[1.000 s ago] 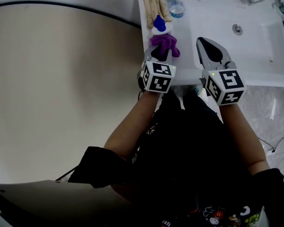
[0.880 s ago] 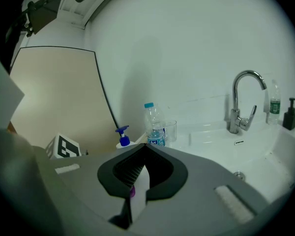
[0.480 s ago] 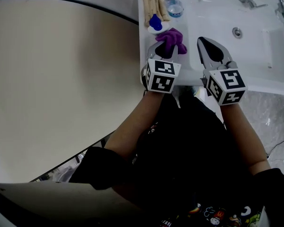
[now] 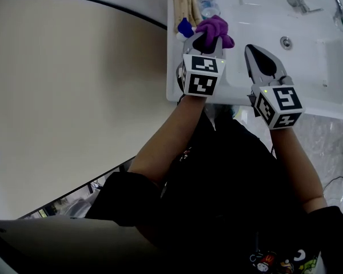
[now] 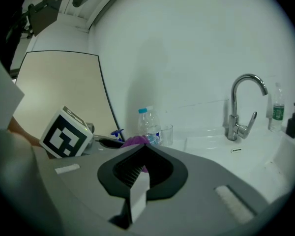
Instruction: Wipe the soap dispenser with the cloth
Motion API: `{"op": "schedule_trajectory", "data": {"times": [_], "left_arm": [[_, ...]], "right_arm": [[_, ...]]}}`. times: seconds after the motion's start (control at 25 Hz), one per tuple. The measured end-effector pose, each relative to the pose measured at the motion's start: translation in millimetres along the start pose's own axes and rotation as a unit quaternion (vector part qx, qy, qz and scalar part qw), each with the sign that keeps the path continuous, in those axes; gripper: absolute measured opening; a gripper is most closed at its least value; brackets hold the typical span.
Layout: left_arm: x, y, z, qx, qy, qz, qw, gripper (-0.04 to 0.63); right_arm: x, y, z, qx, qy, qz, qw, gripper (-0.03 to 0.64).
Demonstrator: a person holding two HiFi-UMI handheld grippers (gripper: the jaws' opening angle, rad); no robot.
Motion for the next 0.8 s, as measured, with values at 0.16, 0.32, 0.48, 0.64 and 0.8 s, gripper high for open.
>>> {"op": "schedule_trajectory", "data": {"times": [0.16, 0.32, 0.48, 0.64, 0.8], "left_arm": [[10, 0, 20, -0.015, -0.025, -0.005, 0.9996, 0.107], [17, 3, 38, -0.029, -0.052, -0.005, 0.9982, 0.107], [23, 2, 53, -0.042, -0.072, -0.011, 0.9964, 0.107], [28, 3, 64, -0.049, -0.084, -0.012, 0.9951, 0.107], [28, 7, 74, -0.067, -0.106, -0.006, 0.9921, 0.107]], "right_arm": [[-4, 8, 4, 0.003, -0.006, 0.002, 1.0, 0.021], [-6, 15, 5, 0.007, -0.007, 0.006, 1.0, 0.022], [-6, 19, 5, 0.01, -0.007, 0.005, 1.0, 0.023], [-7, 21, 8, 0.012, -0.006, 0.006, 1.0, 0.023], [-10, 22, 9, 0.015, -0.003, 0.006, 1.0, 0.021]]}}
Point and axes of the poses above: the fingertips, and each gripper's own axes: x forward along the fingers, y to its right, z out of its underside, the point moved 4 cm from there along -x, backward along the fingers, and after that the axes turned 3 degrees about y, right-handed, at the moved point
